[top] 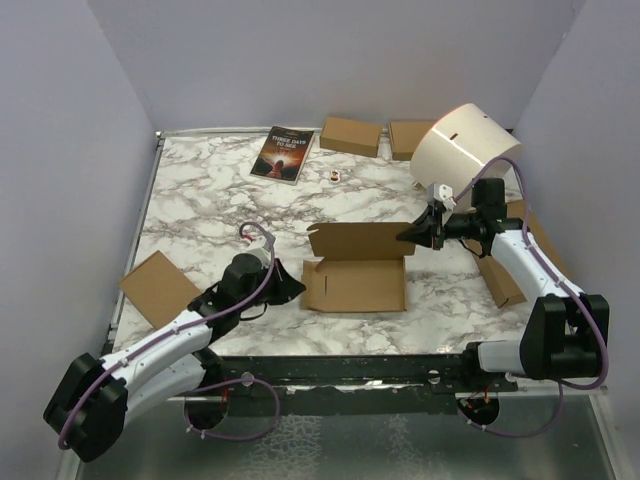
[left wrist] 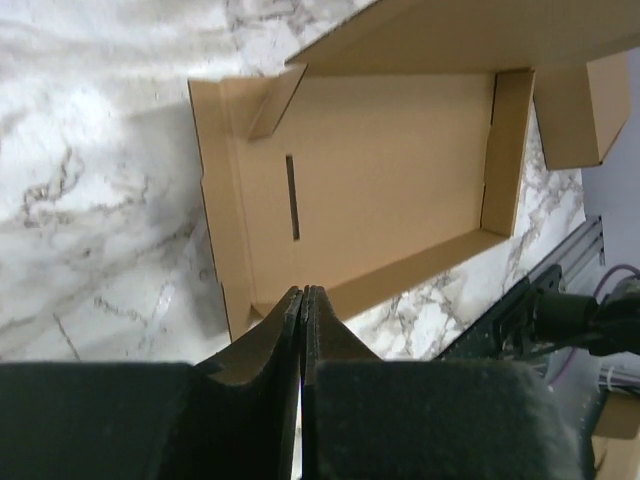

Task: Fold the paper box

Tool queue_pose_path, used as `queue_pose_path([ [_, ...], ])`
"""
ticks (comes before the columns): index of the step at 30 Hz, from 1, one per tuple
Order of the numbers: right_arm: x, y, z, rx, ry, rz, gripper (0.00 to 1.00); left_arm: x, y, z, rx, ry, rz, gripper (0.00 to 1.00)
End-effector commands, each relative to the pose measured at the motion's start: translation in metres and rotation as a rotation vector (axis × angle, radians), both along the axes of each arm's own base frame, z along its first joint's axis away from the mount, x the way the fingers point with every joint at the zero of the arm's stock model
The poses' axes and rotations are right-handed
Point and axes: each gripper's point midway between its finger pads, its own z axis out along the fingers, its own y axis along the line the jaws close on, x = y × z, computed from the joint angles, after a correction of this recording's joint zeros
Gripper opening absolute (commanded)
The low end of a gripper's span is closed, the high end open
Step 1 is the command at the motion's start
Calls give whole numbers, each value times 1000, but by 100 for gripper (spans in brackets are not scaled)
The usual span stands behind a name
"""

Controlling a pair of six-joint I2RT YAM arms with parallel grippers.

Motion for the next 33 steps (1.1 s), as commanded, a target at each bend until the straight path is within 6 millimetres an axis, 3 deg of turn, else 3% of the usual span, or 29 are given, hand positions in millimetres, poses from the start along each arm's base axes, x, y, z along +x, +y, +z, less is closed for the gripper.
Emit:
queue_pose_path([
  [1, 1, 0, 5, -4, -32, 0, 1, -38, 9, -19, 26, 166, -33, 3],
  [6, 1, 1, 4, -4, -27, 0, 1, -56, 4, -34, 7, 246, -70, 0],
  [10, 1, 1, 3, -2, -24, 1, 1, -58, -5, -42, -14, 253, -87, 0],
  [22, -2, 2, 3, 7, -17, 14, 1, -41, -32, -43, -49, 200, -94, 0],
  [33, -6, 3, 3, 19, -18, 35, 1, -17, -41, -39, 17, 117, -54, 0],
])
